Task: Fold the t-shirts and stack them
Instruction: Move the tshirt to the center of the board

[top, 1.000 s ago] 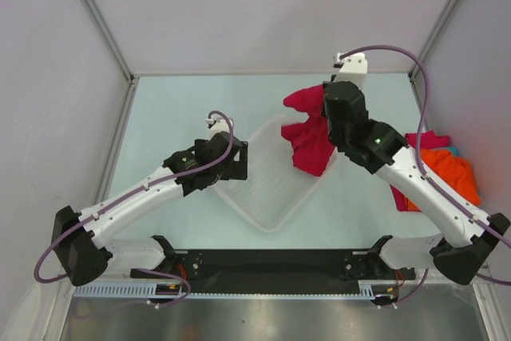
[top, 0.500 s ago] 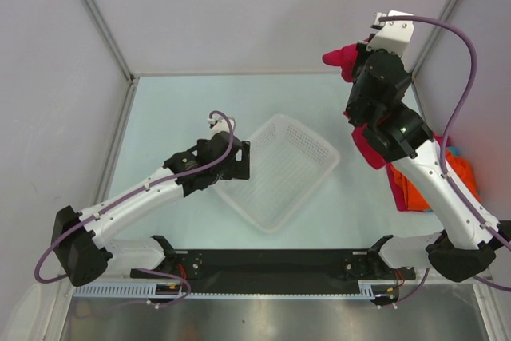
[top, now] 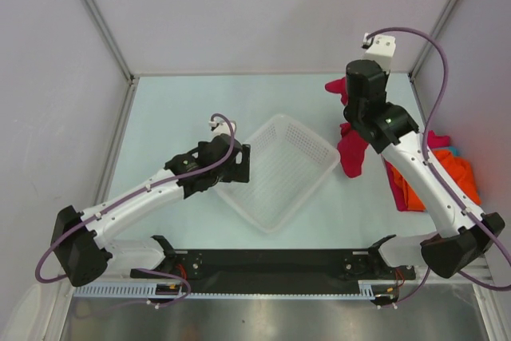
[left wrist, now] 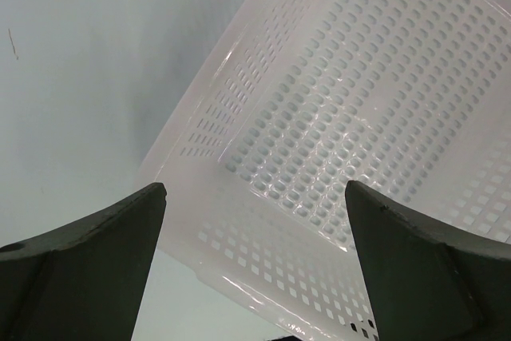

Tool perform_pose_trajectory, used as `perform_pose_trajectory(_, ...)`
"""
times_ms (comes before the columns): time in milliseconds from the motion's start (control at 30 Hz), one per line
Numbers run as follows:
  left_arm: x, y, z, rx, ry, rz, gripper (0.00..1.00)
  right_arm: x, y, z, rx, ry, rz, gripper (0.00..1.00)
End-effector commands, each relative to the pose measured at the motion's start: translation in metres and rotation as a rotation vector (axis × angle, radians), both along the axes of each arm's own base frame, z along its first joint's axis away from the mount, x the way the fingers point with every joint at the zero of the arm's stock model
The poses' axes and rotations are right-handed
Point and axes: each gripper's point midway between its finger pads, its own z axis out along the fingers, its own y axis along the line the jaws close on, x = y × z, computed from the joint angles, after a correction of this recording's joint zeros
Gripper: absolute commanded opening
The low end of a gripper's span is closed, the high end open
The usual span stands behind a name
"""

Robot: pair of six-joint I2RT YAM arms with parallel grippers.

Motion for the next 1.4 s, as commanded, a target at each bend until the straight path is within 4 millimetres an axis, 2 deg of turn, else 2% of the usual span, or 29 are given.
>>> perform_pose_trajectory(0, 0.003, 0.001, 0.010, -0.032, -0.036, -0.006, 0.99, -0.006, -0.016, -0.025, 0.081, 0.020, -0.039, 0.00)
perform_pose_trajectory(67, 0.003, 0.002, 0.010, -0.035, -0.036, -0.006, 1.00, -0.002, -0.020, -0.042, 0.102, 0.062, -0.035, 0.02)
perform_pose_trajectory(100, 0.003, 0.002, 0.010, -0.034, -0.035, -0.008, 1.00, -0.002, -0.026, -0.052, 0.126, 0.087, -0.058, 0.12)
perform_pose_trajectory(133, 0.003, 0.002, 0.009, -0.034, -0.035, -0.009, 1.00, 0.000, -0.024, -0.060, 0.138, 0.110, -0.048, 0.34)
perform_pose_trajectory(200, 0.002, 0.003, 0.009, -0.032, -0.035, -0.011, 1.00, 0.000, -0.026, -0.069, 0.155, 0.130, -0.049, 0.52)
perform_pose_trajectory(333, 0.002, 0.003, 0.006, -0.026, -0.028, -0.014, 1.00, 0.003, -0.016, -0.078, 0.171, 0.167, 0.006, 0.52)
perform_pose_trajectory(500, 0.003, 0.002, 0.005, -0.024, -0.024, -0.019, 1.00, -0.004, 0.004, -0.103, 0.243, 0.285, 0.105, 0.52)
perform_pose_trajectory(633, 0.005, 0.002, 0.005, -0.021, -0.025, -0.020, 1.00, -0.023, 0.034, -0.146, 0.368, 0.422, 0.222, 0.52)
perform_pose_trajectory(700, 0.006, 0.002, 0.004, -0.020, -0.022, -0.024, 1.00, -0.036, 0.044, -0.178, 0.414, 0.513, 0.244, 0.59)
perform_pose_trajectory(733, 0.007, 0.001, 0.004, -0.024, -0.022, -0.025, 0.99, -0.040, 0.048, -0.187, 0.429, 0.538, 0.260, 0.59)
perform_pose_trajectory(767, 0.007, 0.001, 0.004, -0.021, -0.022, -0.029, 1.00, -0.048, 0.050, -0.207, 0.438, 0.589, 0.265, 0.59)
perform_pose_trajectory(833, 0.007, -0.001, 0.004, -0.026, -0.020, -0.036, 0.99, -0.054, 0.062, -0.222, 0.484, 0.633, 0.310, 0.53)
perform_pose_trajectory(933, 0.008, -0.001, 0.002, -0.019, -0.016, -0.039, 0.99, -0.061, 0.071, -0.247, 0.523, 0.707, 0.326, 0.52)
perform_pose_trajectory(1133, 0.008, 0.004, 0.002, -0.017, -0.020, -0.031, 1.00, -0.065, 0.078, -0.265, 0.538, 0.758, 0.331, 0.52)
perform_pose_trajectory(1367, 0.011, 0.010, 0.005, -0.021, -0.027, -0.023, 1.00, -0.064, 0.076, -0.271, 0.516, 0.775, 0.309, 0.52)
